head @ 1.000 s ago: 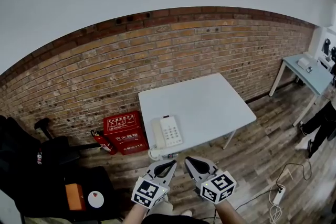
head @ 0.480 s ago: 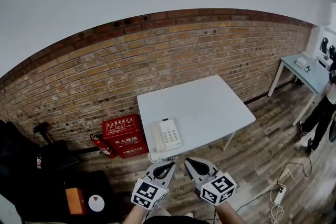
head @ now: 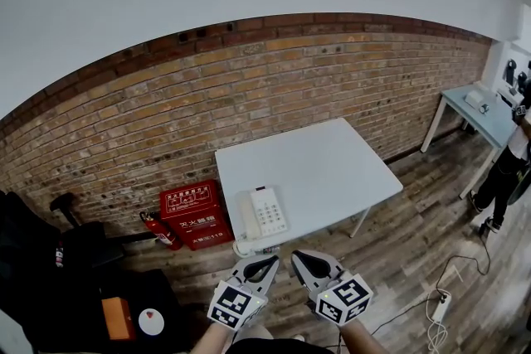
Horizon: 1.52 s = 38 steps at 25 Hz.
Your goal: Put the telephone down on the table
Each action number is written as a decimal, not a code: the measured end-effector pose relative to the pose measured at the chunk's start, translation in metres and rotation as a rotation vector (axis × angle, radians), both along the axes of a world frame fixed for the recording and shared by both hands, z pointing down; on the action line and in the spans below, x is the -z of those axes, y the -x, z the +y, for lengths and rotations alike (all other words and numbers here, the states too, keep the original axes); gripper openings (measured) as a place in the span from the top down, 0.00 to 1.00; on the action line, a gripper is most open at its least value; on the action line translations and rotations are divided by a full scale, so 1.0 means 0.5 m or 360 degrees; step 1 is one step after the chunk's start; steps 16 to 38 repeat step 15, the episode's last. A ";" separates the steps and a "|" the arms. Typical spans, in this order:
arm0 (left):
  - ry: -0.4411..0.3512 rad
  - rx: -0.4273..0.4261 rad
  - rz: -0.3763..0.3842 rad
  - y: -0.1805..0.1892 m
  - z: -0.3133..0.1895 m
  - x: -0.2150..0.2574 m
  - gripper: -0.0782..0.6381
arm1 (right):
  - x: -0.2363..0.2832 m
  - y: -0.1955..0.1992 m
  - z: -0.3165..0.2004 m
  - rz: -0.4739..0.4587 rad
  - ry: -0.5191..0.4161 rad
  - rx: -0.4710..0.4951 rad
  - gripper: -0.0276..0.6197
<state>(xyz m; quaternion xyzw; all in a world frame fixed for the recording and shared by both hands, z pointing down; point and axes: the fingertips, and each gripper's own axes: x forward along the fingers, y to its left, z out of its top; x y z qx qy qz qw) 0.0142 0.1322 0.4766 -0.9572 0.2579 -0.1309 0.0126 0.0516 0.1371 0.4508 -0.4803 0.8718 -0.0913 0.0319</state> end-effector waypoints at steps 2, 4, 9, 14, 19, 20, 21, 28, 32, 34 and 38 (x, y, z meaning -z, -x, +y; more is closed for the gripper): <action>0.0004 -0.0003 0.0001 -0.004 0.004 -0.002 0.88 | -0.003 -0.004 0.003 0.0009 0.0002 -0.0001 0.94; 0.0005 -0.0003 -0.0001 -0.006 0.006 -0.007 0.88 | -0.006 -0.009 0.003 0.0009 0.0004 -0.0003 0.94; 0.0013 0.0008 -0.0008 -0.001 0.008 -0.015 0.88 | -0.013 -0.011 0.004 0.0000 0.0016 -0.0002 0.94; 0.0020 0.0021 -0.0012 -0.003 0.012 -0.016 0.88 | -0.016 -0.014 0.006 -0.0013 0.0021 -0.0003 0.94; 0.0020 0.0023 -0.0013 -0.004 0.013 -0.017 0.88 | -0.017 -0.015 0.007 -0.0015 0.0022 -0.0002 0.94; 0.0020 0.0023 -0.0013 -0.004 0.013 -0.017 0.88 | -0.017 -0.015 0.007 -0.0015 0.0022 -0.0002 0.94; 0.0020 0.0023 -0.0013 -0.004 0.013 -0.017 0.88 | -0.017 -0.015 0.007 -0.0015 0.0022 -0.0002 0.94; 0.0020 0.0023 -0.0013 -0.004 0.013 -0.017 0.88 | -0.017 -0.015 0.007 -0.0015 0.0022 -0.0002 0.94; 0.0020 0.0023 -0.0013 -0.004 0.013 -0.017 0.88 | -0.017 -0.015 0.007 -0.0015 0.0022 -0.0002 0.94; 0.0020 0.0023 -0.0013 -0.004 0.013 -0.017 0.88 | -0.017 -0.015 0.007 -0.0015 0.0022 -0.0002 0.94; 0.0020 0.0023 -0.0013 -0.004 0.013 -0.017 0.88 | -0.017 -0.015 0.007 -0.0015 0.0022 -0.0002 0.94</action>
